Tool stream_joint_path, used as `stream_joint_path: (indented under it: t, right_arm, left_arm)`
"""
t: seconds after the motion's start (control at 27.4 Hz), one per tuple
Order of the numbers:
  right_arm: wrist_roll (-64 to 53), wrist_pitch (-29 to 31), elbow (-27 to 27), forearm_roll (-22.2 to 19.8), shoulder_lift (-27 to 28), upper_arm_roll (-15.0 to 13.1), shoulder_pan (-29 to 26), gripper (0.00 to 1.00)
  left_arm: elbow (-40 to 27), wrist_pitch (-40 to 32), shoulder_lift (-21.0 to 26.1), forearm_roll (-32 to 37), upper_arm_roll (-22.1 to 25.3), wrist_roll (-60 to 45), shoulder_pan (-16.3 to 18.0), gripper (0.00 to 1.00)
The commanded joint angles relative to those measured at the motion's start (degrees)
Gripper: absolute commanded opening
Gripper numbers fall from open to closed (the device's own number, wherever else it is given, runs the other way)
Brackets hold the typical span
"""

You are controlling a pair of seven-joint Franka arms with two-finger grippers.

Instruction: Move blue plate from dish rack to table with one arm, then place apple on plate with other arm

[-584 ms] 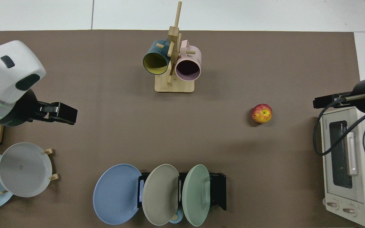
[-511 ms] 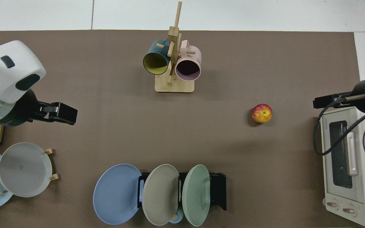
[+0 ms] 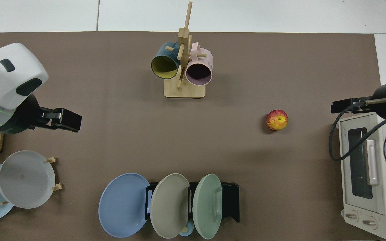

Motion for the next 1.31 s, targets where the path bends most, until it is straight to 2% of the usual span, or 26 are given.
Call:
stream_joint_path:
  t: [0.0,0.29,0.47,0.8,0.91,0.99,1.13,1.28]
  right_arm:
    - [3.61,-1.18,-1.14,-0.55,-1.25,0.69,-0.51,1.0]
    - [5.02,-1.09,-1.05,-0.38,-0.98,0.69,-0.59,1.0]
    - [4.93,-1.53,-0.18,0.41,-0.37,0.69,-0.24,1.0]
    - [6.42,-4.78,3.52,0.24,3.67,1.04,0.02,1.0]
    - [8.36,-3.38,3.61,0.06,5.08,1.65,0.37,1.0]
    - [9.15,-1.54,3.52,-0.55,6.13,1.83,2.47,1.0]
    - [9.24,4.26,2.56,-0.64,7.98,1.83,4.59,1.0]
    - [10.73,6.64,1.85,0.06,10.96,1.92,5.47,1.0]
  left_arm:
    - [-1.44,-1.26,-1.79,-1.0,0.37,0.35,0.4,1.0]
    - [-4.26,-0.91,-3.64,-1.0,0.37,0.8,0.49,1.0]
    - [-8.82,0.58,-6.27,-1.09,0.37,0.88,0.49,1.0]
    - [-30.87,13.67,-16.99,-3.45,0.28,3.51,0.4,1.0]
    - [-36.24,15.26,-17.88,-4.07,-0.25,5.19,0.4,1.0]
    - [-40.54,16.48,-18.84,-4.16,-0.6,5.19,0.23,1.0]
    - [-48.1,21.93,-21.92,-5.12,-0.78,5.45,0.05,1.0]
    - [-53.73,25.97,-22.89,-5.65,-1.91,5.63,-0.3,0.99]
